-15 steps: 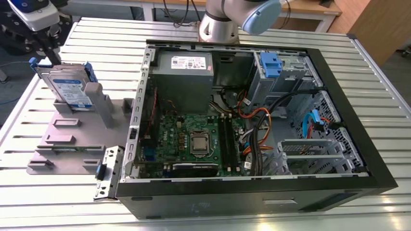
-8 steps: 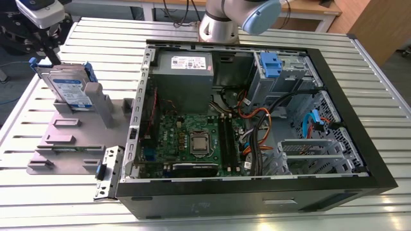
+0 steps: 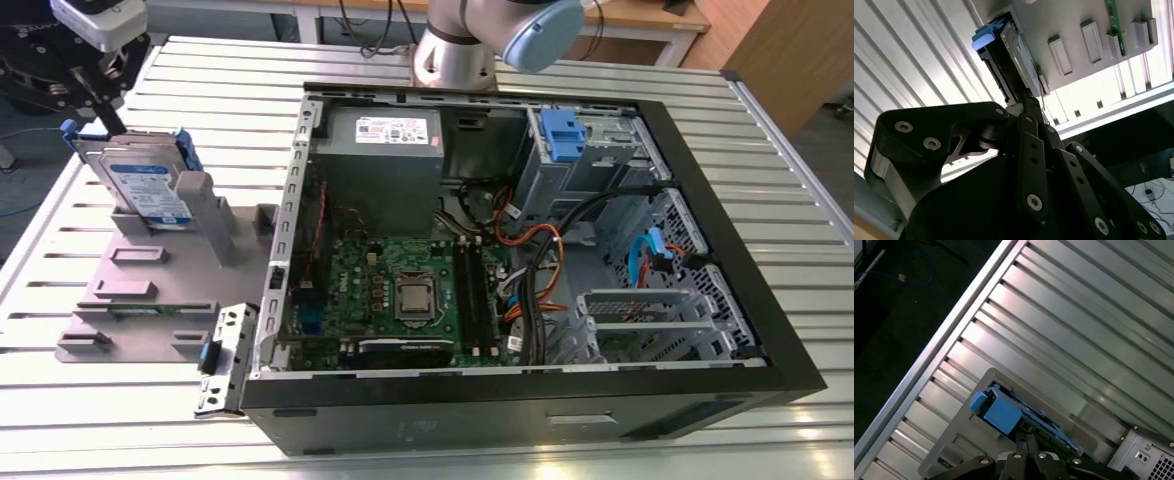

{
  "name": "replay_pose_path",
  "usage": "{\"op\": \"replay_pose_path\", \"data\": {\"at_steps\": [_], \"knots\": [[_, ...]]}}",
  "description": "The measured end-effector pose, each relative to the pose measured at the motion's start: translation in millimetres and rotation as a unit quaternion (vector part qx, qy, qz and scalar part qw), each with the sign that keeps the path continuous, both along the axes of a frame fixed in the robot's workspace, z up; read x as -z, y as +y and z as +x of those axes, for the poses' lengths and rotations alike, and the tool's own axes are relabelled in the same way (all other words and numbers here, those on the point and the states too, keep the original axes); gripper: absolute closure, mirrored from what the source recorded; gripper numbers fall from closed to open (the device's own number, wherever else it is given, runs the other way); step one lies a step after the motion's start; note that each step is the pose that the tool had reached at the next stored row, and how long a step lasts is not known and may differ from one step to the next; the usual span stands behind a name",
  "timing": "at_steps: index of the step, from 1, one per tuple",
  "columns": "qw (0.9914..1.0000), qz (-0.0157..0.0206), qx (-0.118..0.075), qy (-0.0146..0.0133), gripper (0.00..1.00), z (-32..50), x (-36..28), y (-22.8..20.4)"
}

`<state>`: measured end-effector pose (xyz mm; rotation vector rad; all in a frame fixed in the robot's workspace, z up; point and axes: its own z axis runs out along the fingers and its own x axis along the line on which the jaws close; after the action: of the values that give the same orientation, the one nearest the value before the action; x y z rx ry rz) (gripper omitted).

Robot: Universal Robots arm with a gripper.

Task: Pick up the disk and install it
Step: 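Pick up the disk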

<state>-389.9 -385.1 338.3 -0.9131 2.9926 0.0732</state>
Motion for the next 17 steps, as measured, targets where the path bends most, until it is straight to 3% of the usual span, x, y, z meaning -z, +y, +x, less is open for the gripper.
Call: {"op": "replay_pose_path", "data": {"at_steps": [3,7,10,15,17], "knots": [[0.99955,0.0000,-0.030,0.0000,0.89,0.0,0.0,0.0],[0.99791,0.0000,-0.065,0.0000,0.89,0.0,0.0,0.0],[0.99596,0.0000,-0.090,0.0000,0.89,0.0,0.0,0.0],[0.99169,0.0000,-0.129,0.0001,0.89,0.0,0.0,0.0],[0.99104,0.0000,-0.134,0.0000,0.89,0.0,0.0,0.0]]}}
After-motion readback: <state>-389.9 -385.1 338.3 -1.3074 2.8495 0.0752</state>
